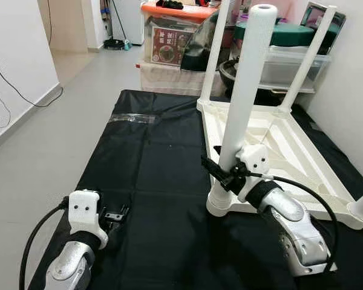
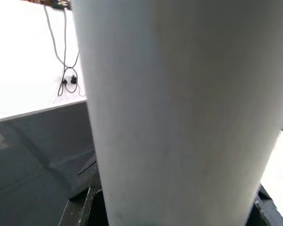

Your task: Building children table

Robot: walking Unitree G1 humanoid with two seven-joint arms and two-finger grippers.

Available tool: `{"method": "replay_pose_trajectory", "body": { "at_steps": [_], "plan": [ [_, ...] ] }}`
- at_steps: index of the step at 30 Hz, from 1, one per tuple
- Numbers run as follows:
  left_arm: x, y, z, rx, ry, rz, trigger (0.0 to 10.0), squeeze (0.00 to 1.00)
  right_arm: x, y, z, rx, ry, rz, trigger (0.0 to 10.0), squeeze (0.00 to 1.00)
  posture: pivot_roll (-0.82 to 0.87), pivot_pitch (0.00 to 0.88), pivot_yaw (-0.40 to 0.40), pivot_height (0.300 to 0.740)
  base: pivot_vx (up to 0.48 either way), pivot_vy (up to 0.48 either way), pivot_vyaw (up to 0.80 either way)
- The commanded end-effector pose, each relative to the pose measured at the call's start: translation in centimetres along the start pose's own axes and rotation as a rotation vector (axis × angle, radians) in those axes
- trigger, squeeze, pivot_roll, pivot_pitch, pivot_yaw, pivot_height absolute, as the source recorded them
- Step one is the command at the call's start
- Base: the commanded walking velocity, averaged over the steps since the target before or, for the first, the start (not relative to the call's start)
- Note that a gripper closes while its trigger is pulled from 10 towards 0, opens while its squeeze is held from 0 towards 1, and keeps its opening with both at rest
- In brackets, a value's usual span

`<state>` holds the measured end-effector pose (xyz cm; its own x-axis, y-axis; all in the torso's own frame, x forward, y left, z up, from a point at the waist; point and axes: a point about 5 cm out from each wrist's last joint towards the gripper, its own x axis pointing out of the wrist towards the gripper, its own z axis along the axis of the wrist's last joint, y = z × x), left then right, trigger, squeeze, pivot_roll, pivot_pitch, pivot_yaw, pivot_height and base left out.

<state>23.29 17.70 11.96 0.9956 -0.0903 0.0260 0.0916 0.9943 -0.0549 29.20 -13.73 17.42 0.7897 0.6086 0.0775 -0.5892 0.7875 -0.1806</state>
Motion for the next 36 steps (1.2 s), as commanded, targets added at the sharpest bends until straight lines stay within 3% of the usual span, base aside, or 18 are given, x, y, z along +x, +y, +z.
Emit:
{"method": "replay_pose_trajectory", "body": {
  "at_steps": [1,9,16,19,21,23,25,36],
  "plan": [
    [-0.1,0.1,-0.5,-0.008,0.016,0.007,10.0,0.0,0.0,2.3,-2.0,0.035,0.077,0.108,0.0,0.0,0.21,0.0,-0.105,0.74,0.0,0.0,0.0],
    [0.1,0.6,-0.5,-0.005,0.02,0.012,10.0,0.0,0.2,2.9,-2.2,-0.01,0.081,0.131,0.0,0.0,0.21,0.0,-0.102,0.74,0.0,0.0,0.0],
    [0.2,0.5,-0.6,-0.018,0.023,0.014,10.0,0.0,0.1,3.5,-2.7,0.054,0.092,0.138,0.0,0.0,0.21,0.0,-0.102,0.74,0.0,0.0,0.0],
    [0.3,0.6,-0.6,-0.022,0.025,0.015,10.0,0.0,0.2,3.7,-3.0,0.187,0.097,0.12,0.0,0.0,0.21,0.0,-0.102,0.74,0.0,0.0,0.0],
    [0.3,0.6,-0.6,-0.022,0.025,0.015,10.0,0.0,0.2,3.7,-3.0,0.187,0.097,0.12,0.0,0.0,0.21,0.0,-0.102,0.74,0.0,0.0,0.0],
    [0.4,0.9,-0.6,-0.034,0.029,0.022,10.0,0.0,0.4,4.0,-3.4,0.344,0.1,0.152,0.0,0.0,0.21,0.0,-0.105,0.74,0.0,0.0,0.0],
    [0.4,1.0,-0.7,-0.037,0.031,0.025,10.0,0.0,0.5,4.2,-3.5,0.385,0.1,0.171,0.0,0.0,0.21,0.0,-0.105,0.74,0.0,0.0,0.0],
    [0.4,0.8,-0.8,-0.04,0.031,0.027,10.0,0.0,0.5,4.2,-4.0,0.307,0.126,0.198,0.0,0.0,0.22,0.0,-0.114,0.74,0.0,0.0,0.0]
  ]
}}
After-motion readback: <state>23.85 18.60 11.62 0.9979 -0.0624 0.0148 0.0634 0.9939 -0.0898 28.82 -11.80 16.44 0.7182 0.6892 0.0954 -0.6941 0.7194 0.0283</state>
